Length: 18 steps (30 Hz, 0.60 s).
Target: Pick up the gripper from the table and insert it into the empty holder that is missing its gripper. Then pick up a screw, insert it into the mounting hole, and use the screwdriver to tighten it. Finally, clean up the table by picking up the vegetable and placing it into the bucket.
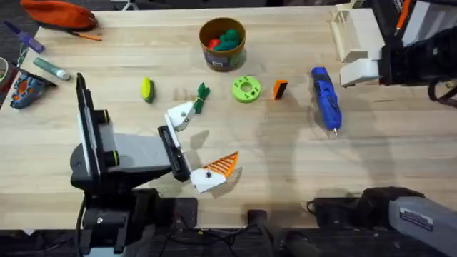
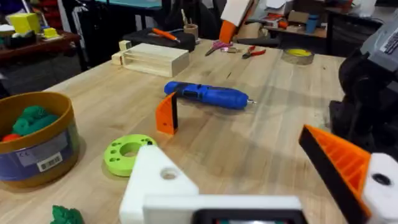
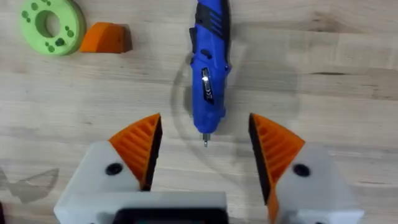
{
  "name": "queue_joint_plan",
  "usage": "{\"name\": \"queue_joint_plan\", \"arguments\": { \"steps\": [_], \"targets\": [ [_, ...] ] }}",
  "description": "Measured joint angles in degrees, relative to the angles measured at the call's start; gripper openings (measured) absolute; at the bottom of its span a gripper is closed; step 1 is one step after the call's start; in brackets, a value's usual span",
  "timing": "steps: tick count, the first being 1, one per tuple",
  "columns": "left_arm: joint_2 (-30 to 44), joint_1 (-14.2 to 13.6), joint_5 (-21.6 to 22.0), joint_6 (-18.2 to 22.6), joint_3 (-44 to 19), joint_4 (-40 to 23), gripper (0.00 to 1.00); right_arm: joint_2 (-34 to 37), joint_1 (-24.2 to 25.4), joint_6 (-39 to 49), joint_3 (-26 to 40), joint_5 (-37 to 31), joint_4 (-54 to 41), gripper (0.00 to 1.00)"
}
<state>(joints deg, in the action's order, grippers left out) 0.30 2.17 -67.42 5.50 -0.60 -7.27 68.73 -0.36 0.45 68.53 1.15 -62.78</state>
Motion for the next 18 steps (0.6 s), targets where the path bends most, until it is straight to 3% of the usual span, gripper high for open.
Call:
{"name": "queue_joint_plan", "arguments": {
  "steps": [11, 18],
  "targets": [
    [0.02, 0.00, 0.00, 0.00, 0.00, 0.01, 0.986, 0.00, -0.14, -1.65, 0.51, -0.02, -1.47, 0.799],
    [0.00, 0.00, 0.00, 0.00, 0.00, 0.01, 0.986, 2.46, -3.97, -7.08, 8.04, -2.06, -7.73, 0.799]
  ]
}}
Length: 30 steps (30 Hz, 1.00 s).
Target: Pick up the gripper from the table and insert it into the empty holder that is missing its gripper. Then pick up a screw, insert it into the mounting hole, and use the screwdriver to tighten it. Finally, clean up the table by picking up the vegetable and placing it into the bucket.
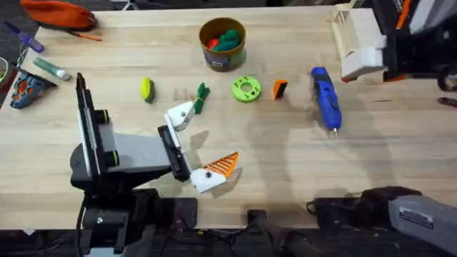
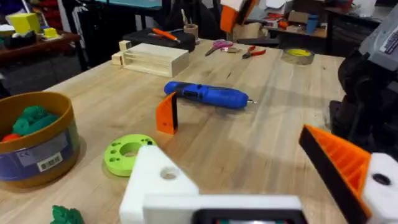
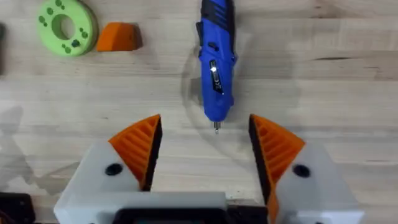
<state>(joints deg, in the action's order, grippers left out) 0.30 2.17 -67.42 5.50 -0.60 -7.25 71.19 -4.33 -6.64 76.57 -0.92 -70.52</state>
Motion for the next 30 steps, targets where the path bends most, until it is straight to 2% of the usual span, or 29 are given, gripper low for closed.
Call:
{"name": "queue_joint_plan", "arguments": {
  "steps": [10, 15, 23, 28, 30],
  "targets": [
    [0.00, 0.00, 0.00, 0.00, 0.00, 0.01, 0.986, 12.66, -11.32, -7.58, 13.91, -2.79, -7.19, 0.799],
    [0.00, 0.00, 0.00, 0.00, 0.00, -0.01, 0.986, 19.38, -15.81, -11.44, 19.38, -3.16, -7.44, 0.799],
    [0.02, 0.00, 0.02, 0.00, 0.00, 0.00, 0.986, 24.58, -19.73, -20.86, 20.13, -6.36, -7.06, 0.799],
    [0.00, 0.00, 0.02, 0.00, 0.00, -0.01, 0.986, 27.33, -20.96, -23.14, 20.17, -7.06, -5.78, 0.799],
    [0.00, 0.00, 0.02, 0.00, 0.00, -0.01, 0.986, 28.80, -21.25, -23.43, 20.18, -7.07, -5.40, 0.835]
  ]
}}
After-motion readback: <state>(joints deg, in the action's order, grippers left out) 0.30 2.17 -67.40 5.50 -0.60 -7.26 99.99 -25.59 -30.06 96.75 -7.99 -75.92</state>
